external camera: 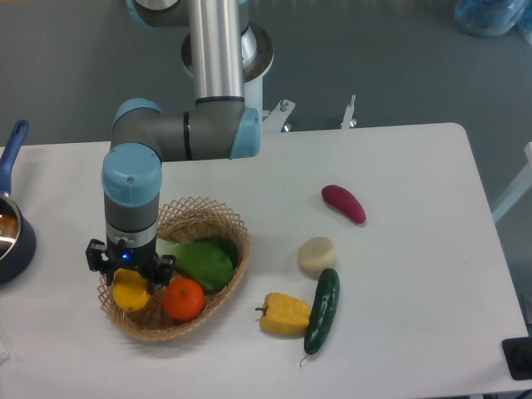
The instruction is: Place the mango in the basket
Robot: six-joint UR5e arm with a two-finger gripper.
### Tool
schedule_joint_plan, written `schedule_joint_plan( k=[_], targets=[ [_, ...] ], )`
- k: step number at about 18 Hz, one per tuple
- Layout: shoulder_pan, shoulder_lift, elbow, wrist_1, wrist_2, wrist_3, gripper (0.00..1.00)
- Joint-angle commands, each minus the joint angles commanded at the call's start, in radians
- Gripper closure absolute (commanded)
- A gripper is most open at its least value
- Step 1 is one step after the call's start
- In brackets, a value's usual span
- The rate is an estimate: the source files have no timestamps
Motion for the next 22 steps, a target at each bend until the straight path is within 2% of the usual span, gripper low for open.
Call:
schedule_joint_plan(
  k=[4,6,9,15,19,22],
  targets=[
    [0.002,0.046,0.001,-0.002,0.009,0.002,0.00],
    [0.020,0.077,0.015,-0.002,0.067,0.011,0.00],
    [0.125,0.115,0.021,0.003,0.207,0.157,0.00],
    [0.352,0.127,0.144,-0.008,0.262,0.403,0.00],
    [0.469,0.173,0.140,-0.060,0.265,0.677,0.00],
    [0.550,0.247,0.143,-0.171,0.264,0.877,0.00]
  ],
)
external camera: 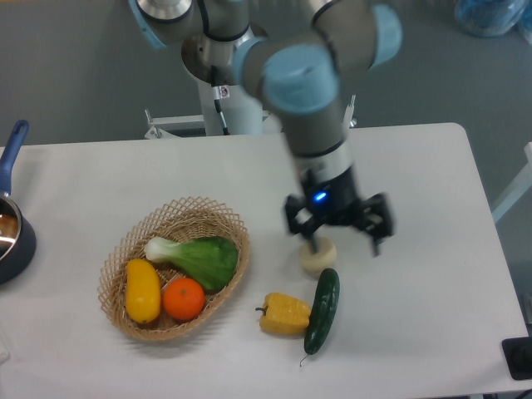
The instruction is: Place the mango in the basket
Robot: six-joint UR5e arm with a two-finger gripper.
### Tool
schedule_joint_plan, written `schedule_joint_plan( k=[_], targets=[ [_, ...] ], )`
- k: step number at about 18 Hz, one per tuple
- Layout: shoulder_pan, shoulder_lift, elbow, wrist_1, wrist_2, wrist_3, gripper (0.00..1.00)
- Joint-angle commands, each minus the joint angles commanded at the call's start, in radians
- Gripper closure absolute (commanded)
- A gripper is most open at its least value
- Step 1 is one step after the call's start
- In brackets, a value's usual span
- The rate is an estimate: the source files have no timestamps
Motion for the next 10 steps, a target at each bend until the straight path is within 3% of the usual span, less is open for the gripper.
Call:
schedule_joint_plan(
  k=[4,10],
  targets=[
    [0.092,0.072,0.002,-0.108,-0.011,0.279,0.00],
    [0.193,0.114,0.003,-0.154,-0.127,0.389,0.00]
  ],
)
